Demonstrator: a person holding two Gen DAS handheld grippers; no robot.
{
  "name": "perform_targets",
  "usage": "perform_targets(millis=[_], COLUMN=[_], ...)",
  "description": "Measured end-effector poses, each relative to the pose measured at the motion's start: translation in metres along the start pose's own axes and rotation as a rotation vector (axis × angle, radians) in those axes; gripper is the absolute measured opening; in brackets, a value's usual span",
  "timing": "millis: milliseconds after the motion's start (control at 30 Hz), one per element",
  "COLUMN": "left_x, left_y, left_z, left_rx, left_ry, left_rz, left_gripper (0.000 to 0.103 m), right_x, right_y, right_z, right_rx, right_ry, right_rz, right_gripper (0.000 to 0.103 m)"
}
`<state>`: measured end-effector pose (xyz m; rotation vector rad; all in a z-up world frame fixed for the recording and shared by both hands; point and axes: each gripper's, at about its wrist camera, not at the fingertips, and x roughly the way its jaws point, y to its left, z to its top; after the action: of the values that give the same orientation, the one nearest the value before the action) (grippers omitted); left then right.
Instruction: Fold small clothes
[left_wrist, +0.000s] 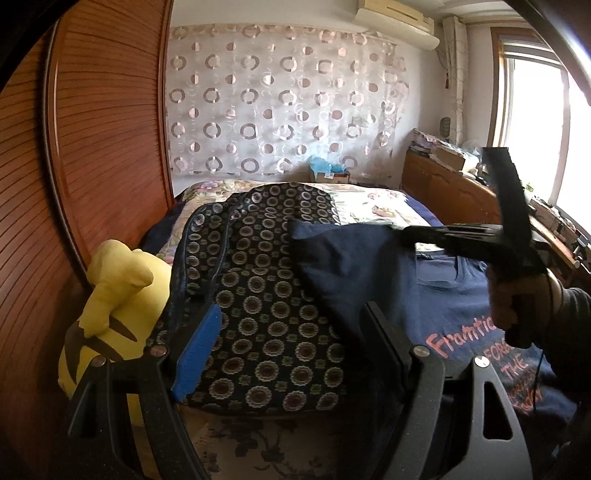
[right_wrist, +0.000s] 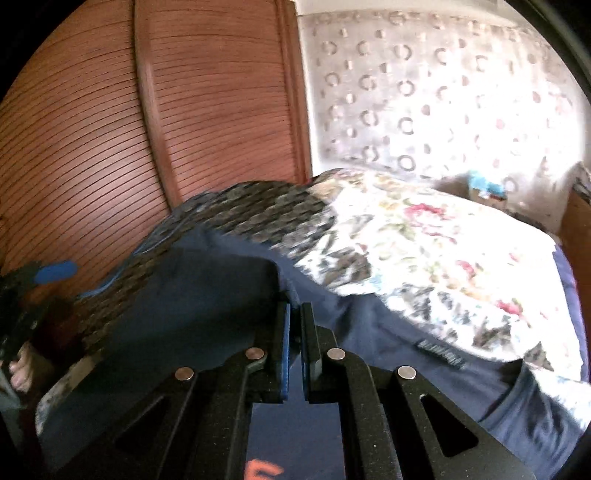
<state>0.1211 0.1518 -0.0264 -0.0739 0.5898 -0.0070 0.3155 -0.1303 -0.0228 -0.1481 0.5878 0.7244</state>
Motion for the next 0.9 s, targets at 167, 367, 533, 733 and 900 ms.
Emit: perform_targets(millis=[167, 367, 533, 733, 900], left_x=[-0.004, -0.001, 0.007, 0.019, 0.027], left_y=[-0.009, -0.029, -0.054, -0.087, -0.114], left_z=[0.002, 0.004, 0.009, 0.015, 0.014], left_rx=[0.005, 0.027, 0.068, 0.114, 0.155], left_ry=[-0.002, 0.004, 0.009, 0.034, 0.060], left_rz=[-0.009, -0.028, -0.061, -0.101, -0.147], left_gripper=[0.078, 0.078, 0.078, 0.078, 0.078], right_x=[0.023, -0.002, -0.065, -0.125, -0.170], right_y=[-0.001, -0.010, -0.009, -0.023, -0.034], right_z=[-0.002, -0.010, -0.028, -0.052, -0.074], right_rx=[0.008, 0.011, -0.011, 0.034, 0.042], right_ry=[0.055, 0.069, 0.055, 0.037, 0.033], right_rz=[-0.026, -0.055, -0.100, -0.156, -0.232], right_gripper=[0.035, 0.041, 0.041, 0.041, 0.042])
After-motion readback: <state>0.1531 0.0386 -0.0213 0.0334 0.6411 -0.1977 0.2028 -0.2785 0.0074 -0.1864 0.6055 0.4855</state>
